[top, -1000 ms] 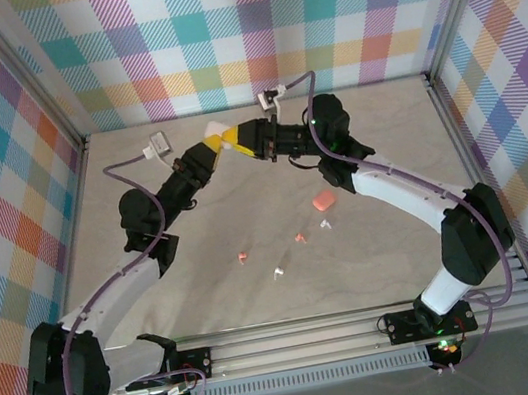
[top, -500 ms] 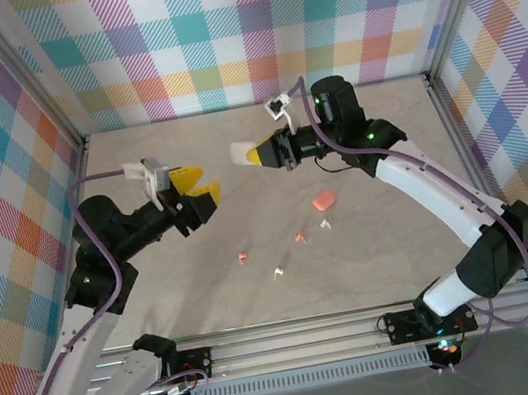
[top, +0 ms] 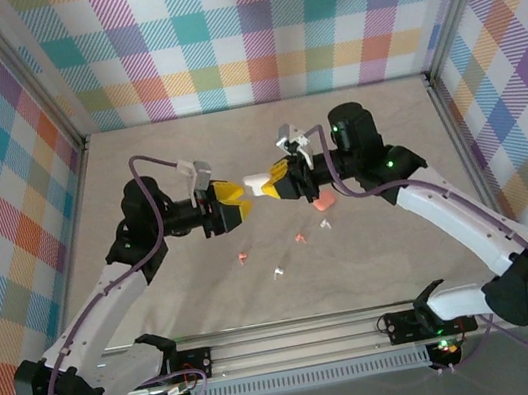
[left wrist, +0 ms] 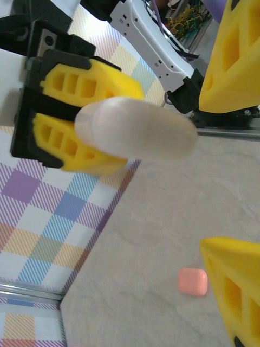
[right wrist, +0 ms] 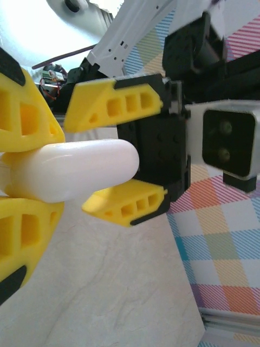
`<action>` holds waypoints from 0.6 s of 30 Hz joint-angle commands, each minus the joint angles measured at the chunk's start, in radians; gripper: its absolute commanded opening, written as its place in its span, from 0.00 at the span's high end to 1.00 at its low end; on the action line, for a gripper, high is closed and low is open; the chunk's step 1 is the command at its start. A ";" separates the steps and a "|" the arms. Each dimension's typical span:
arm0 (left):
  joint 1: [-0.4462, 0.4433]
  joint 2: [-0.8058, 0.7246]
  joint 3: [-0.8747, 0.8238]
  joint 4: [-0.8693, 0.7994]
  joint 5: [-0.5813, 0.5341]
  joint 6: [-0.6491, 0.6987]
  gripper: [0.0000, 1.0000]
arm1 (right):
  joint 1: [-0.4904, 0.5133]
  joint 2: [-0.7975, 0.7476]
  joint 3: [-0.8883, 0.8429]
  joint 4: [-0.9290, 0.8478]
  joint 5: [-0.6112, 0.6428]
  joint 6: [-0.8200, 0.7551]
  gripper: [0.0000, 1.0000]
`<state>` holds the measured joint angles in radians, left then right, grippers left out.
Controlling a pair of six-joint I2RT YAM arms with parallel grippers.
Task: Insert wireless bluetooth earbuds into charging case
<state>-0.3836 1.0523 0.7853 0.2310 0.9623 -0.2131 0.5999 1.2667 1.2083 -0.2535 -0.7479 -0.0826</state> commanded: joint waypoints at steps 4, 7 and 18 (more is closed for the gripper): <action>-0.016 0.025 -0.034 0.350 0.078 -0.194 0.44 | 0.008 -0.007 -0.044 0.121 -0.072 0.065 0.95; -0.044 0.031 -0.022 0.334 0.098 -0.173 0.45 | 0.011 -0.001 -0.044 0.135 -0.079 0.077 0.95; -0.080 0.039 0.004 0.274 0.105 -0.108 0.58 | 0.012 0.002 -0.031 0.119 -0.100 0.085 0.95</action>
<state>-0.4515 1.0912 0.7559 0.4808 1.0416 -0.3435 0.6037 1.2625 1.1683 -0.1505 -0.8059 0.0036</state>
